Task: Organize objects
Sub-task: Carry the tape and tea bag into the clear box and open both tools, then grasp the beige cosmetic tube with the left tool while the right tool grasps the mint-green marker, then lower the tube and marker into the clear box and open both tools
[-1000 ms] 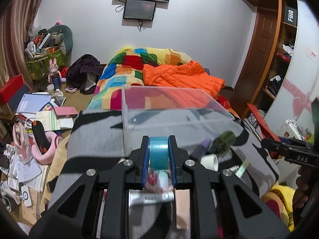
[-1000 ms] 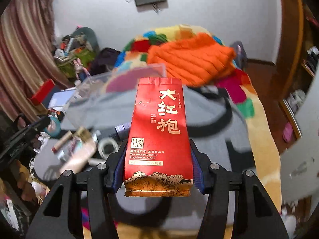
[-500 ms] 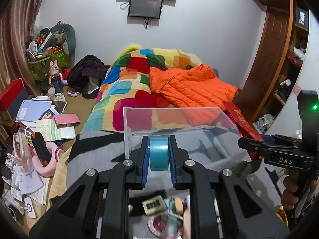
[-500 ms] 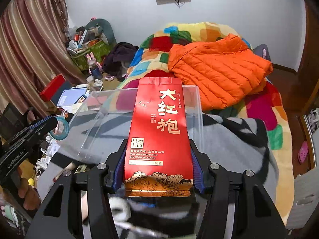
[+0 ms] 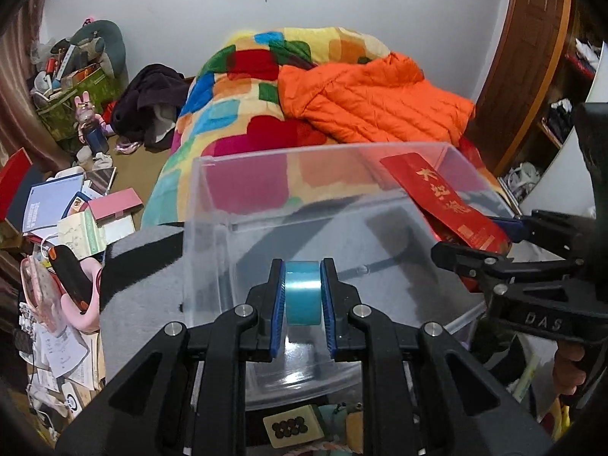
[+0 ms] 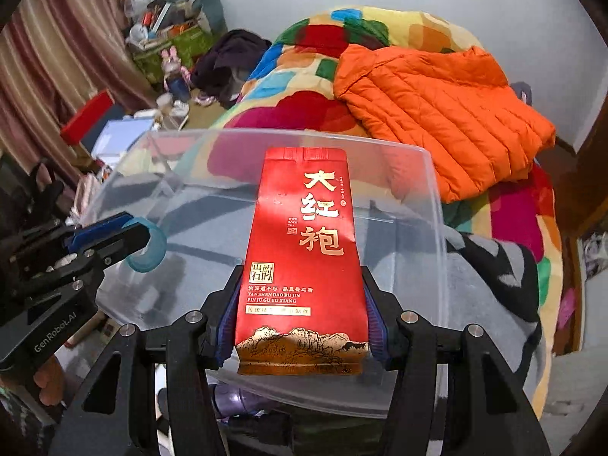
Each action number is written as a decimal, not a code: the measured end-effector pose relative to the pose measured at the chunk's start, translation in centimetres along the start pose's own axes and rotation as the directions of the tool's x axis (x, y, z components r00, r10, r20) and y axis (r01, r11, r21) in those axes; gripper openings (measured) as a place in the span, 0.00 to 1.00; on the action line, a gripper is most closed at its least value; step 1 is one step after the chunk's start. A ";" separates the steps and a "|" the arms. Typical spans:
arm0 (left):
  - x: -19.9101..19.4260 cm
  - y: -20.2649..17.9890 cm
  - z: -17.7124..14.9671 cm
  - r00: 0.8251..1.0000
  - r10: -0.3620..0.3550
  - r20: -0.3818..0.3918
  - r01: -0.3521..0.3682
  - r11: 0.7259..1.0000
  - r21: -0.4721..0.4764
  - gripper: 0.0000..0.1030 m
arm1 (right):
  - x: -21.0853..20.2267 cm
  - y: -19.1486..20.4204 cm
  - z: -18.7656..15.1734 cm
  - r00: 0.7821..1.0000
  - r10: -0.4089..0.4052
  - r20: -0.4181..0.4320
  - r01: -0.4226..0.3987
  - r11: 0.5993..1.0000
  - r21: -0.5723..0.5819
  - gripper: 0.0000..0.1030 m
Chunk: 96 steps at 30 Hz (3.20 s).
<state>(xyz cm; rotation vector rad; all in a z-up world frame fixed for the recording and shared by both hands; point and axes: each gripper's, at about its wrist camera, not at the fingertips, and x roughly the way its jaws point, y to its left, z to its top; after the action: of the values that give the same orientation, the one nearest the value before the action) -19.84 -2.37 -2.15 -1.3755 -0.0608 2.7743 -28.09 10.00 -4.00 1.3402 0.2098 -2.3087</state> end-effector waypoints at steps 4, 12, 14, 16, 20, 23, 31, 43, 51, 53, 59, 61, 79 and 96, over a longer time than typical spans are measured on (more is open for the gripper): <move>-0.4 -0.2 -0.1 1.000 -0.015 -0.003 0.016 1.000 0.010 0.17 | 0.3 0.8 0.1 0.999 -0.034 -0.010 0.034 0.998 -0.044 0.51; -3.0 0.0 -0.2 0.998 -0.047 0.043 0.047 0.999 0.002 0.32 | -1.3 0.8 -0.4 0.999 -0.045 0.017 0.045 0.999 -0.028 0.51; -3.9 0.3 -0.2 0.997 -0.046 0.066 0.046 0.999 -0.001 0.47 | -2.3 0.9 -0.7 0.998 -0.045 0.039 0.046 0.999 -0.028 0.56; -5.3 0.5 -0.5 0.994 -0.037 0.105 0.038 0.999 -0.001 0.55 | -3.6 0.8 -1.1 0.997 -0.042 0.070 0.043 0.999 -0.022 0.60; -7.9 1.3 -1.2 0.988 -0.024 0.154 0.024 1.000 -0.001 0.64 | -6.4 0.9 -2.2 0.989 -0.048 0.138 0.050 0.999 -0.011 0.68; -9.3 2.1 -1.8 0.984 -0.018 0.179 0.021 1.000 -0.015 0.74 | -8.3 1.2 -3.1 0.982 -0.052 0.181 0.055 0.998 -0.010 0.72; -10.4 4.3 -5.1 0.987 0.017 0.162 -0.010 0.999 -0.043 0.74 | -11.5 1.8 -6.7 0.970 -0.052 0.239 0.056 0.998 -0.008 0.77; -5.6 6.6 -10.6 0.998 0.064 0.012 -0.063 0.997 -0.041 0.74 | -7.8 0.5 -14.4 0.998 -0.042 0.056 0.031 0.982 0.185 0.77; -3.7 6.6 -12.1 0.995 0.098 -0.007 -0.098 0.995 -0.014 0.62 | -6.1 -0.5 -16.7 0.998 -0.062 0.002 0.058 0.944 0.324 0.77; -3.9 6.4 -12.1 0.996 0.093 0.001 -0.092 0.996 -0.009 0.51 | -5.9 0.0 -16.6 0.997 -0.082 -0.005 0.080 0.951 0.299 0.77; -4.5 6.3 -12.5 0.995 0.098 0.017 -0.098 0.995 -0.001 0.21 | -6.1 0.5 -17.4 0.990 -0.139 -0.009 0.138 0.965 0.222 0.55; -4.6 6.3 -12.6 0.994 0.107 0.020 -0.107 0.994 -0.003 0.14 | -6.6 0.1 -17.6 0.991 -0.134 -0.007 0.133 0.968 0.214 0.45; -9.9 6.2 -10.5 0.984 0.053 0.167 -0.044 0.998 -0.052 0.14 | -11.2 -2.3 -16.1 0.977 -0.137 0.161 0.098 0.969 0.228 0.14; -10.1 2.7 -5.0 0.976 -0.059 0.208 0.067 0.997 -0.033 0.14 | -11.0 -1.3 -7.3 0.961 -0.055 0.270 0.016 0.990 0.142 0.14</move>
<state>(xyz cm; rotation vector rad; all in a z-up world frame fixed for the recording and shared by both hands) -9.81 -5.55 2.71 -1.0659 -0.1644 2.8666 -18.33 17.14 1.49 1.0690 -0.0163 -2.5464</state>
